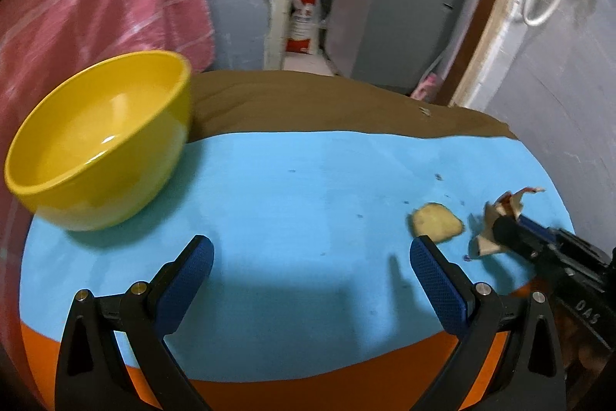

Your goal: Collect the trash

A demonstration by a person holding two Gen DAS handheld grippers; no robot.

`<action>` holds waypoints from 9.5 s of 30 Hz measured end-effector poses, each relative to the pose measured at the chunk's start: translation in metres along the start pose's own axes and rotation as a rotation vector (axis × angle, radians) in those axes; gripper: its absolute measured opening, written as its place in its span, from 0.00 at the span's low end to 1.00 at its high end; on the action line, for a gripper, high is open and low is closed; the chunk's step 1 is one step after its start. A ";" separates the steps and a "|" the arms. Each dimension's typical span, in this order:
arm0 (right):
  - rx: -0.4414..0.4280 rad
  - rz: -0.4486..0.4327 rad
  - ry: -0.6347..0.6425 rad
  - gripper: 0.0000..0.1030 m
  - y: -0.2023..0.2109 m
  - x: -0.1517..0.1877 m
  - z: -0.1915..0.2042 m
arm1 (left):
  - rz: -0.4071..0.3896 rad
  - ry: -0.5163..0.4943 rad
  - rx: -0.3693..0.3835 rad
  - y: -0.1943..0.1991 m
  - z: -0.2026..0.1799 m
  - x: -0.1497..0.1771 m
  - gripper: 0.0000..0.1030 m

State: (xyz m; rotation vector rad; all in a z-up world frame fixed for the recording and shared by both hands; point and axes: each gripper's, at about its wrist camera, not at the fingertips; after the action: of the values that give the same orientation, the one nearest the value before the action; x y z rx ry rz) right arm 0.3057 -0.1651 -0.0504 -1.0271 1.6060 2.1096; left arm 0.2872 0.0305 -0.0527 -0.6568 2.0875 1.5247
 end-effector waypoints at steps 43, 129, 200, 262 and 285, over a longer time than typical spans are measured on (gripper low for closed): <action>0.146 -0.342 -0.113 0.51 0.083 0.043 -0.037 | -0.253 -0.211 0.216 0.026 -0.087 0.038 0.23; 0.629 -0.367 -0.541 0.94 0.180 0.128 -0.195 | -0.010 -0.291 0.397 -0.054 -0.282 0.043 0.46; 0.625 -0.742 -0.211 1.00 0.279 0.192 0.018 | -0.567 -0.233 0.091 0.179 -0.101 0.164 0.98; 0.600 -0.656 -0.114 1.00 0.245 0.230 0.058 | -0.573 -0.212 0.034 0.185 -0.077 0.221 0.98; 0.600 -0.656 -0.114 1.00 0.245 0.230 0.059 | -0.571 -0.210 0.033 0.185 -0.074 0.221 0.98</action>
State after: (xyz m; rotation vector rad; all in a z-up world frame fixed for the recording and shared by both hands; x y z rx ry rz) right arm -0.0277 -0.2336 -0.0276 -1.0047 1.4375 1.1401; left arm -0.0063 -0.0139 -0.0349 -0.9362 1.5811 1.1710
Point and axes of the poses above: each gripper's, at about its wrist camera, not at the fingertips, and y roughly against the way its jaws point, z to its left, x to its underside, and after that the axes turned 10 degrees about x, right-handed
